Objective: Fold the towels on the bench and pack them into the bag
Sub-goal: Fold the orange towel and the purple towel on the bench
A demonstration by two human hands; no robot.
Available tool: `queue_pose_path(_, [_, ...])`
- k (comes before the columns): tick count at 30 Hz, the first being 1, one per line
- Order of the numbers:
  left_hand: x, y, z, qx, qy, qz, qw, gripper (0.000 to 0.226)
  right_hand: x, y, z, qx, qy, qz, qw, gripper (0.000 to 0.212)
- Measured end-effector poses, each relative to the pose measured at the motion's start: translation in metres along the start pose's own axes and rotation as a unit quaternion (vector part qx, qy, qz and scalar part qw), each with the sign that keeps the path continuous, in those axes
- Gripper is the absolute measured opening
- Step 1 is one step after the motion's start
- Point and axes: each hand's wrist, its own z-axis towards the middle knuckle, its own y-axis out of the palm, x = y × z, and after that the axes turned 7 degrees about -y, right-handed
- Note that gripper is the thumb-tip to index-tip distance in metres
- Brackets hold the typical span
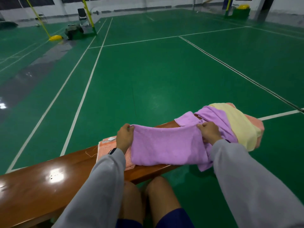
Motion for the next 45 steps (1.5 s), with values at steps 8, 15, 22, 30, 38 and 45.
queue_pose_path(8, [-0.017, 0.025, 0.009, -0.066, 0.028, 0.323, 0.944, 0.071, 0.009, 0.011, -0.006, -0.041, -0.054, -0.173, 0.983, 0.060])
queue_pose_path(15, [-0.012, 0.033, 0.005, -0.085, 0.045, 0.429, 0.898, 0.096, -0.018, 0.030, -0.024, -0.103, -0.018, -0.232, 0.967, 0.064])
queue_pose_path(22, [-0.009, 0.033, -0.001, -0.073, 0.067, 0.463, 0.881, 0.102, -0.003, 0.059, -0.036, -0.117, 0.036, -0.236, 0.964, 0.050])
queue_pose_path(30, [-0.011, 0.034, -0.003, -0.103, 0.059, 0.473, 0.873, 0.104, -0.055, 0.047, -0.038, -0.115, 0.072, 0.004, 0.991, 0.064])
queue_pose_path(38, [-0.033, 0.008, 0.006, -0.071, 0.094, 0.180, 0.977, 0.032, -0.157, 0.096, -0.061, -0.170, -0.043, -0.025, 0.984, 0.023])
queue_pose_path(45, [-0.039, -0.005, -0.001, -0.217, -0.169, -0.203, 0.940, 0.060, -0.174, 0.168, -0.095, -0.251, -0.002, 0.089, 0.964, 0.031])
